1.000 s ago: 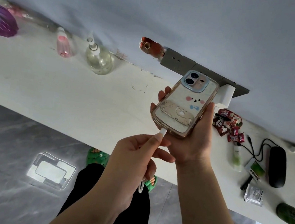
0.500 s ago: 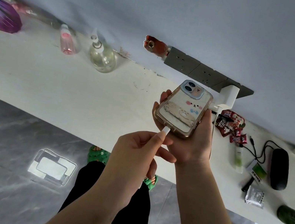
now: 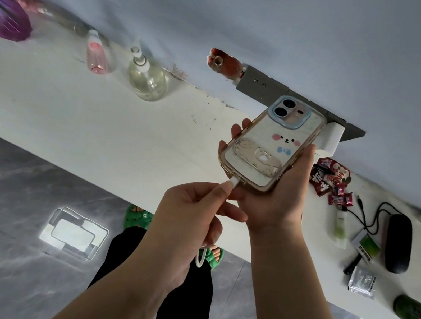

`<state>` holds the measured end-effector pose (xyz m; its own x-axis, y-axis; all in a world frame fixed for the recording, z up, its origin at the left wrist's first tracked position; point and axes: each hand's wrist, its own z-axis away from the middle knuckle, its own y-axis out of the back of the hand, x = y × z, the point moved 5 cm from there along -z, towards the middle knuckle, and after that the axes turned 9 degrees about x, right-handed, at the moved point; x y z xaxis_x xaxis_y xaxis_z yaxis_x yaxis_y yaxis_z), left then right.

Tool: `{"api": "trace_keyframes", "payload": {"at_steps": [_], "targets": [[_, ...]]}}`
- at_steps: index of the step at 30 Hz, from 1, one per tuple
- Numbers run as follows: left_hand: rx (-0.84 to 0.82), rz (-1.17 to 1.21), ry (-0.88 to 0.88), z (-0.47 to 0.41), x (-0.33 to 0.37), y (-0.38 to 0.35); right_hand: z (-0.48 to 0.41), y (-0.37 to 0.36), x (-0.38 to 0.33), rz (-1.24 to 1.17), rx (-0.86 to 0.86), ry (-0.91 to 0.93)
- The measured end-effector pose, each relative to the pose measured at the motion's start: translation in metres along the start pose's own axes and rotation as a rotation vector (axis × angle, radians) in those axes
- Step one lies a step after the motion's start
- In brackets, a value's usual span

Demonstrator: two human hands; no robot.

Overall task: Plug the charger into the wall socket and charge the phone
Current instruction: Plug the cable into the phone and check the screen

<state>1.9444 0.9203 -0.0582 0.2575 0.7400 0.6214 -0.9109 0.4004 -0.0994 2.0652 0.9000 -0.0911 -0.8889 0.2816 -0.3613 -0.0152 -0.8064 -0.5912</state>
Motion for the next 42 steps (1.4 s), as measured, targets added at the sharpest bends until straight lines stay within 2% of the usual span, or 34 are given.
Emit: {"api": "trace_keyframes", "payload": {"at_steps": [14,17,19,21,22,24,27,30,33,35,40,42], "targets": [[0.019,-0.011,-0.035,-0.009,0.000,0.001,-0.002,-0.004,0.003,0.032,0.018,0.001],[-0.061,-0.162,0.008,-0.015,-0.006,0.002,-0.005,0.000,-0.002,0.152,0.046,0.019],[-0.123,-0.352,0.044,-0.025,-0.010,0.007,-0.006,0.002,-0.012,0.333,0.050,0.070],[-0.152,-0.391,0.057,-0.040,-0.009,0.013,-0.004,0.005,-0.022,0.606,0.038,0.146],[-0.159,-0.326,0.074,-0.048,-0.004,0.013,-0.002,0.005,-0.023,0.755,0.021,0.187],[-0.230,-0.045,0.122,-0.063,0.006,0.005,0.005,0.001,-0.019,1.008,-0.003,0.264],[-0.462,0.336,0.198,-0.075,0.023,-0.018,0.015,-0.008,-0.005,1.320,0.025,0.422],[-0.548,0.527,0.219,-0.081,0.031,-0.026,0.024,-0.015,0.004,1.792,0.125,0.705],[-0.563,0.623,0.196,-0.087,0.029,-0.019,0.032,-0.023,0.006,1.888,0.168,0.916],[-0.615,0.678,0.198,-0.090,0.026,-0.009,0.034,-0.024,0.011,1.920,0.117,0.913],[-0.740,0.749,0.192,-0.094,0.017,0.012,0.032,0.005,0.010,2.244,-0.030,0.693],[-0.759,0.718,0.202,-0.097,0.012,0.013,0.029,0.014,0.008,2.257,-0.045,0.660]]}}
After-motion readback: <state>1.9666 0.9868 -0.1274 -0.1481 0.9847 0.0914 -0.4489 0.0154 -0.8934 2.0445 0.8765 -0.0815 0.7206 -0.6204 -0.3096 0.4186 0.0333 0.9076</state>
